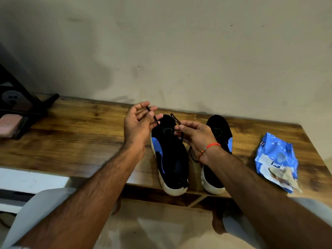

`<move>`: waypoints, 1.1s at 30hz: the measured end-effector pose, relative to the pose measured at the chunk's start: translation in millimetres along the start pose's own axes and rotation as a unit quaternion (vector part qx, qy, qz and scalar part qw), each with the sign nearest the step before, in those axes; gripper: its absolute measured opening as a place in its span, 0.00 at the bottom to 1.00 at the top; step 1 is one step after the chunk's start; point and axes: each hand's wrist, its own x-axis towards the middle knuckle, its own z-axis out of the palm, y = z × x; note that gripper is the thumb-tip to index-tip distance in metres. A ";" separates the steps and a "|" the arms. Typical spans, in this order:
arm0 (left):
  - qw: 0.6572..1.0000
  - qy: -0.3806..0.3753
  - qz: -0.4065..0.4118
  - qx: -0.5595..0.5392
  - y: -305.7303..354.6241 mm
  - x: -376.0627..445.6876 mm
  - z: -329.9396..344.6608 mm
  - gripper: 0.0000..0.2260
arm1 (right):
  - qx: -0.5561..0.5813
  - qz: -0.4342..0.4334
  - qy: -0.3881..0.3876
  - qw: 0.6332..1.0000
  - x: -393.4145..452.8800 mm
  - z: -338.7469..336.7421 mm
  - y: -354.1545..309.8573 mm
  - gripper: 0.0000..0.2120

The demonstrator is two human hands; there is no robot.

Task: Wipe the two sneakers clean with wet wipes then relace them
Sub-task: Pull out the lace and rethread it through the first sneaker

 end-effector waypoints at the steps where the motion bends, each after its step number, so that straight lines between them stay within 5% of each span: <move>1: 1.000 0.005 0.001 -0.012 0.3 -1.1 1.3 0.13 | 0.014 0.005 -0.002 1.000 0.9 0.3 -0.4 0.06; 10: 0.998 -0.024 0.051 -0.005 22.2 6.9 9.5 0.22 | 0.076 -0.003 -0.044 0.996 0.4 8.9 -36.6 0.06; 19: 0.989 -0.059 0.127 0.036 92.2 -0.1 47.0 0.08 | 0.016 -0.097 -0.051 0.994 -24.6 36.3 -112.4 0.07; 29: 0.934 -0.093 0.308 0.154 153.9 -42.9 67.4 0.18 | 0.009 -0.171 -0.034 0.985 -87.3 57.7 -164.6 0.07; 33: 0.930 -0.079 0.308 0.183 166.2 -55.3 72.7 0.26 | -0.009 -0.186 -0.057 0.981 -107.3 61.6 -179.5 0.06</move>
